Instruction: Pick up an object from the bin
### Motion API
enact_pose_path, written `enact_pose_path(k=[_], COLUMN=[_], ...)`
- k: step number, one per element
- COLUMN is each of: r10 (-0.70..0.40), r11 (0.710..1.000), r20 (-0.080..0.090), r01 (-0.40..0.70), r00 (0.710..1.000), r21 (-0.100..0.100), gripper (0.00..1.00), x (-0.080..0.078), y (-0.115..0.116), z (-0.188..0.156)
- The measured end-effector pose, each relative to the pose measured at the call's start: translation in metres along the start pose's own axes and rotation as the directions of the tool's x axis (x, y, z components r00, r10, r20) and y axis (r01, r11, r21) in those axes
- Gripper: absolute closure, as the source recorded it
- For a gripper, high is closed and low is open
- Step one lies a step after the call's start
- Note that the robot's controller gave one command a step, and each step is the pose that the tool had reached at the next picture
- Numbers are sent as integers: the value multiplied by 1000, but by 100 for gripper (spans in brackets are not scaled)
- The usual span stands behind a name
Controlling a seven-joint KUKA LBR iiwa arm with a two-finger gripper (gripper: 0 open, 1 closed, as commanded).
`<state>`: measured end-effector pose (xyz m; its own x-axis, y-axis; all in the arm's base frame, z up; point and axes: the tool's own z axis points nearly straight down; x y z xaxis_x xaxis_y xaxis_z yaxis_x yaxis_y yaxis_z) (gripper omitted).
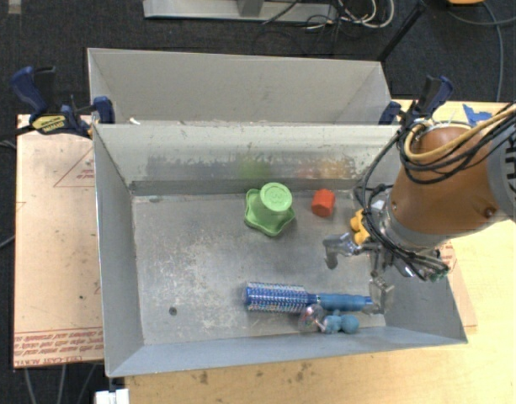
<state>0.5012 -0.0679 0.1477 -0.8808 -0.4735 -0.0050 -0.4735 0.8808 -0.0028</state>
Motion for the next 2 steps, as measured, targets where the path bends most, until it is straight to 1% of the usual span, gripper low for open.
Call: enact_pose_path(k=[1, 2], r10=[-64, -59], r11=[998, 998], r20=[-5, -4], r01=[64, 59], r00=[998, 998], r21=[-9, -4], gripper=[0, 100], x=[-52, -51], y=[41, 37], z=[82, 78])
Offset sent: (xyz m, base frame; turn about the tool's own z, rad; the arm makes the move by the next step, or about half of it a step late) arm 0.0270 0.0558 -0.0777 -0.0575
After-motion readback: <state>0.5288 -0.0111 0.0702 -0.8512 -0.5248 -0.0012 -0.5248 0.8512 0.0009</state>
